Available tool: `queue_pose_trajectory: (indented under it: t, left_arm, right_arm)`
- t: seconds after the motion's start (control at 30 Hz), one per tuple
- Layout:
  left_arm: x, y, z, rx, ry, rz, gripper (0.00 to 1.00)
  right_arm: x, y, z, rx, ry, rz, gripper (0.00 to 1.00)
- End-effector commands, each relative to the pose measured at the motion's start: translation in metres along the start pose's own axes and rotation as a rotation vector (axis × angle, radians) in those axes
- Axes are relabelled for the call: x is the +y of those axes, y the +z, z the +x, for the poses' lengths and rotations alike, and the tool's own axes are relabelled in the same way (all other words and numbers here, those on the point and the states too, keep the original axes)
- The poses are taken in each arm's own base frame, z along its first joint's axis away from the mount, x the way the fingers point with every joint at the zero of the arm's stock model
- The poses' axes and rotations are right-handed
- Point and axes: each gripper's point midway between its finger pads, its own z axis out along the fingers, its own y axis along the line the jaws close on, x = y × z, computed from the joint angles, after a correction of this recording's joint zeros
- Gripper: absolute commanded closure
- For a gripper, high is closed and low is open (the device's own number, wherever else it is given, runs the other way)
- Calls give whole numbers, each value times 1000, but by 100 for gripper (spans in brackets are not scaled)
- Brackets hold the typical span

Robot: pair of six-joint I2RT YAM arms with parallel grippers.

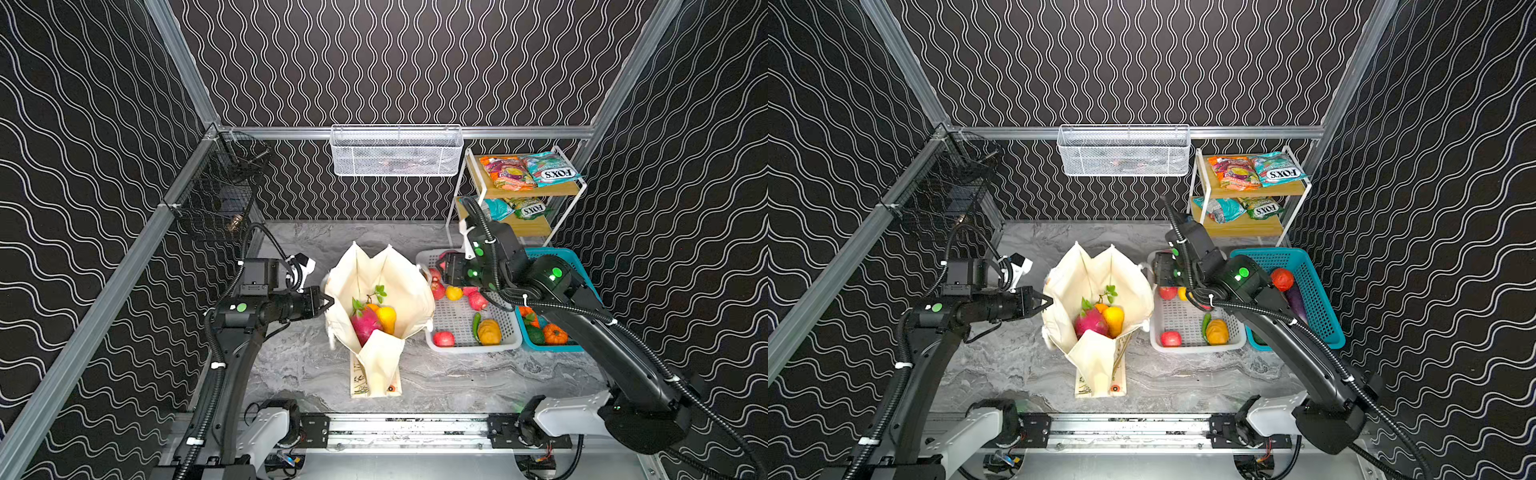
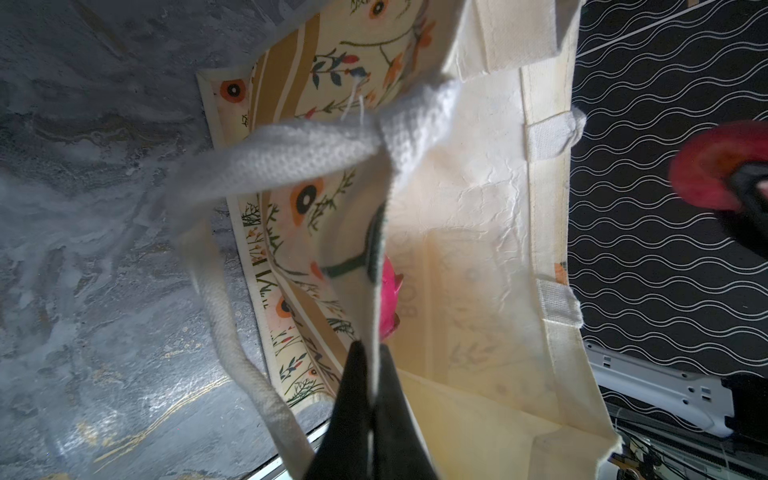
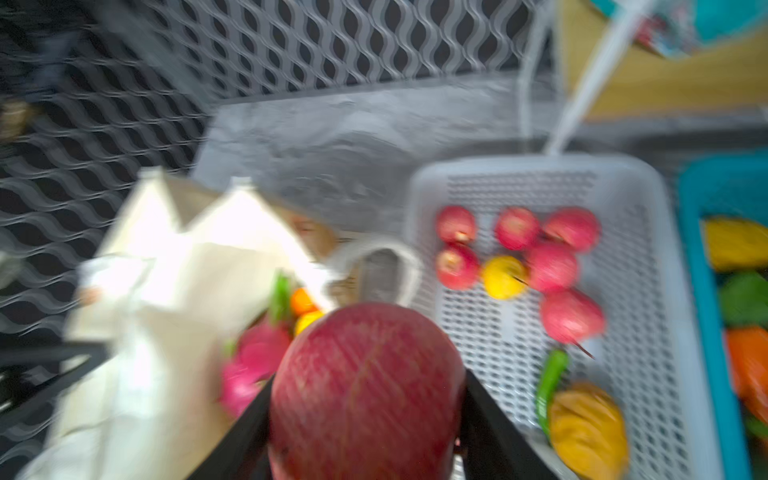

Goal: Place the food into the grocery bag and tie it
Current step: 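Lift the red apple with the right gripper and carry it into the bag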

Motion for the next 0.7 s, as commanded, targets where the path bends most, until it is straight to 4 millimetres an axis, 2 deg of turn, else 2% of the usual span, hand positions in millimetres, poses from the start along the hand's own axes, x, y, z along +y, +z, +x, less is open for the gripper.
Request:
queue_pose_trajectory:
  t: [0.0, 0.07, 0.17, 0.27, 0.53, 0.67]
  left_arm:
    - [-6, -2, -2, -4, 11, 24, 100]
    - [-7, -3, -3, -8, 14, 28, 100]
    - [-9, -2, -6, -13, 11, 36, 100]
    - [-12, -3, -10, -23, 10, 51, 100]
    - [-15, -4, -11, -24, 19, 59, 100]
    - [-15, -5, -11, -25, 21, 58, 100]
  right_arm:
    - [29, 0, 2, 24, -89, 0, 48]
    - [58, 13, 9, 60, -140, -36, 47]
    - [96, 41, 34, 143, -222, -82, 47]
    - [116, 72, 62, 237, -268, -100, 47]
    - [113, 138, 117, 387, -326, -45, 46]
    - [107, 160, 135, 439, -339, -24, 46]
